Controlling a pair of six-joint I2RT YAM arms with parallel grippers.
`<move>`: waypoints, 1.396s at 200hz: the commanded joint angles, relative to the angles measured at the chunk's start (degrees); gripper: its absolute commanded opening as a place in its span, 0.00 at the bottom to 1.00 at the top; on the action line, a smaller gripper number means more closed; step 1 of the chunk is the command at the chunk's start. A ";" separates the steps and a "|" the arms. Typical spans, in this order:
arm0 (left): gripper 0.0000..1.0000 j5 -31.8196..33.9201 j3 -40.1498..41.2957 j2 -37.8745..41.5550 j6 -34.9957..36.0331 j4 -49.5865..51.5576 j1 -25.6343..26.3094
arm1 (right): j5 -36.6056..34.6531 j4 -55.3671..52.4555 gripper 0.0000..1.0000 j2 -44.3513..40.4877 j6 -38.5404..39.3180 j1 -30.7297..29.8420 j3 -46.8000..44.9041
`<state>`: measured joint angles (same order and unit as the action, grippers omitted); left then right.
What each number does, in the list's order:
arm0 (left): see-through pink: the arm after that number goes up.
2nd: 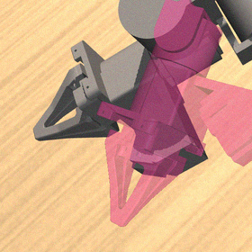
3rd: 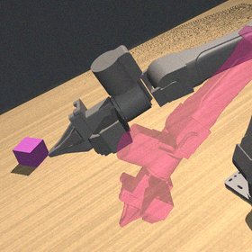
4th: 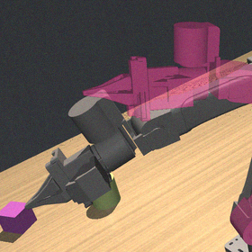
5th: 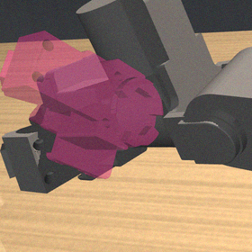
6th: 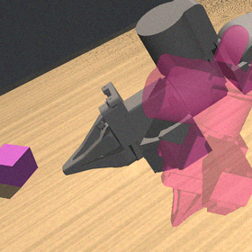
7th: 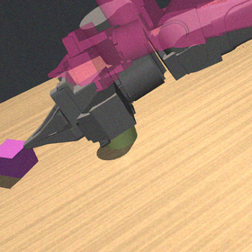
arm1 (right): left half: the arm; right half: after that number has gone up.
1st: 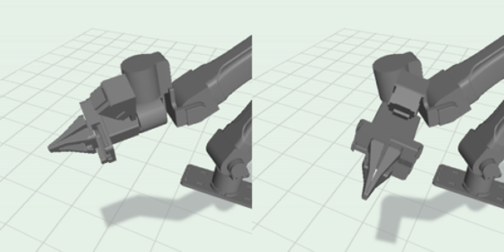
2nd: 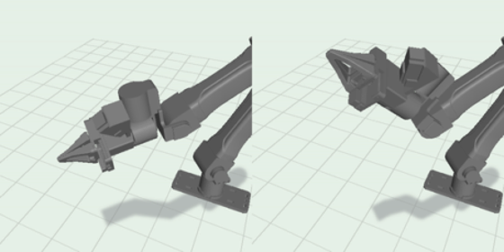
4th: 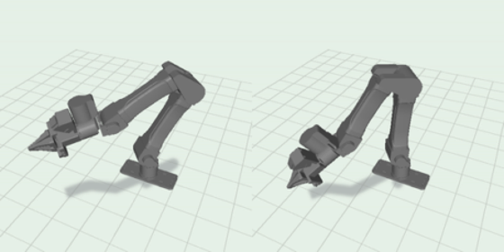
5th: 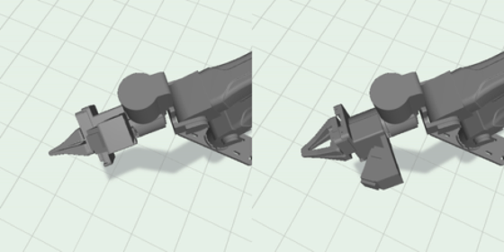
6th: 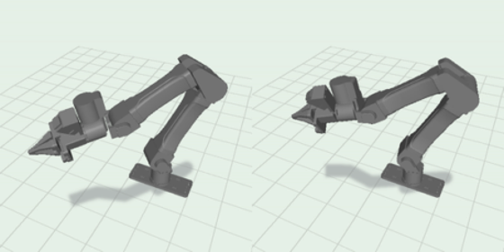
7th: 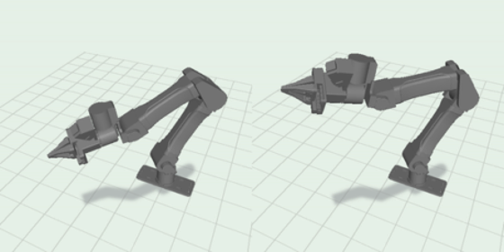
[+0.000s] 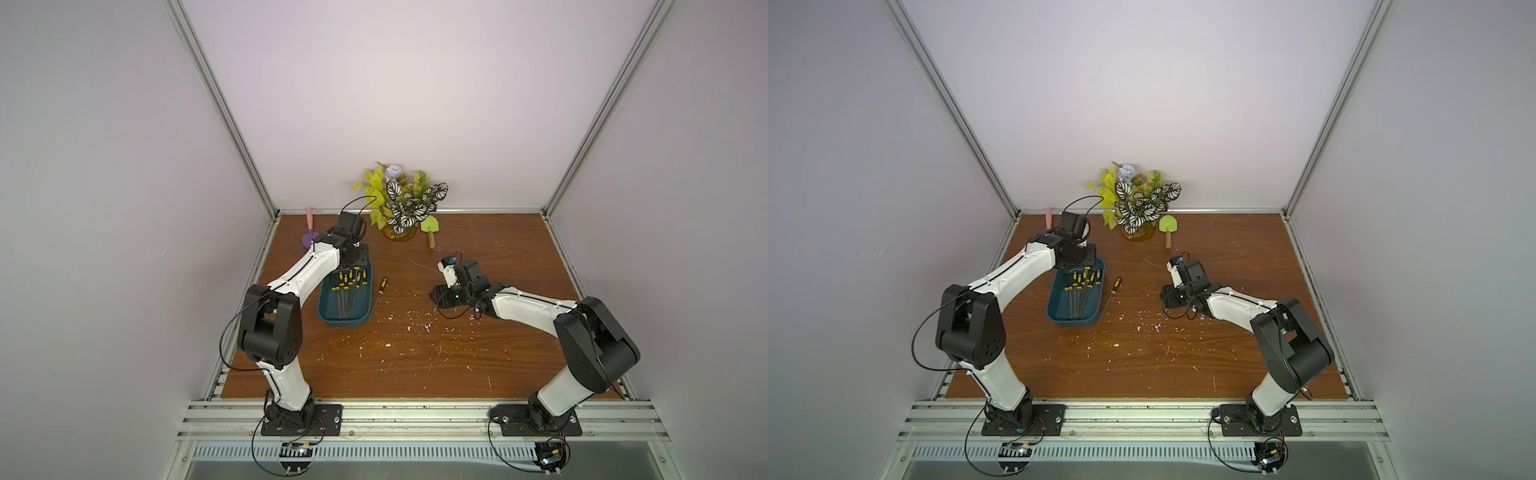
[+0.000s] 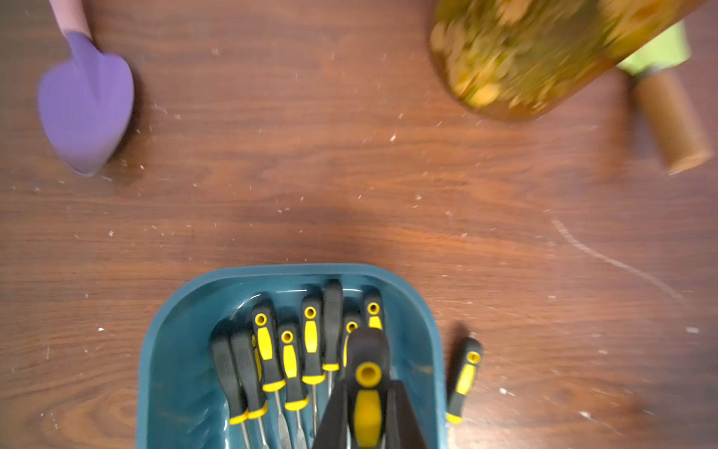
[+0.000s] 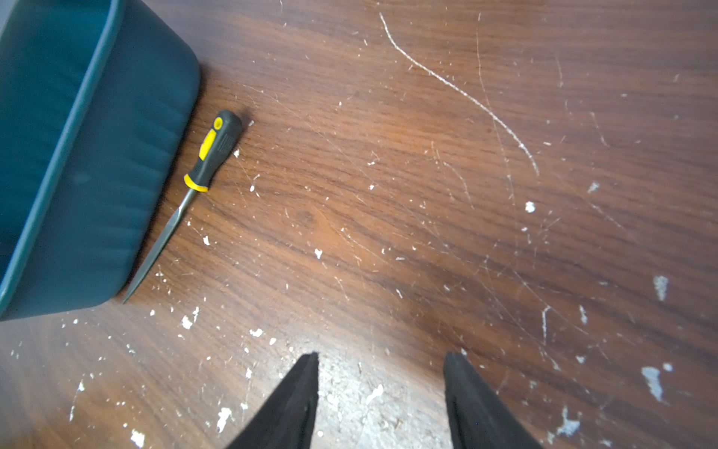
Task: Take the file tool out of the storage box
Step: Pick up the file tool from the storage box, then place the file tool at the center of the board.
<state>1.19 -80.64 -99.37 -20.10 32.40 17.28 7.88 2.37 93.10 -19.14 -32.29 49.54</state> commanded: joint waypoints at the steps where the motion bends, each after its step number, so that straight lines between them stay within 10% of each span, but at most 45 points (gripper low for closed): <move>1: 0.04 -4.31 -0.88 1.78 -2.30 2.23 2.93 | 0.14 0.81 0.57 -0.96 -0.29 -0.37 0.23; 86: 0.04 -1.78 -1.46 -3.45 -7.58 1.01 17.43 | -0.68 0.18 0.57 -2.20 0.37 -0.40 -0.24; 279: 0.15 7.14 -0.48 -17.80 -10.92 -6.68 16.58 | -1.85 0.77 0.57 -3.54 0.98 -0.35 -3.76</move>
<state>5.96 -80.62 -116.36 -30.50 26.22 34.87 7.14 2.42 91.85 -18.90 -32.29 45.91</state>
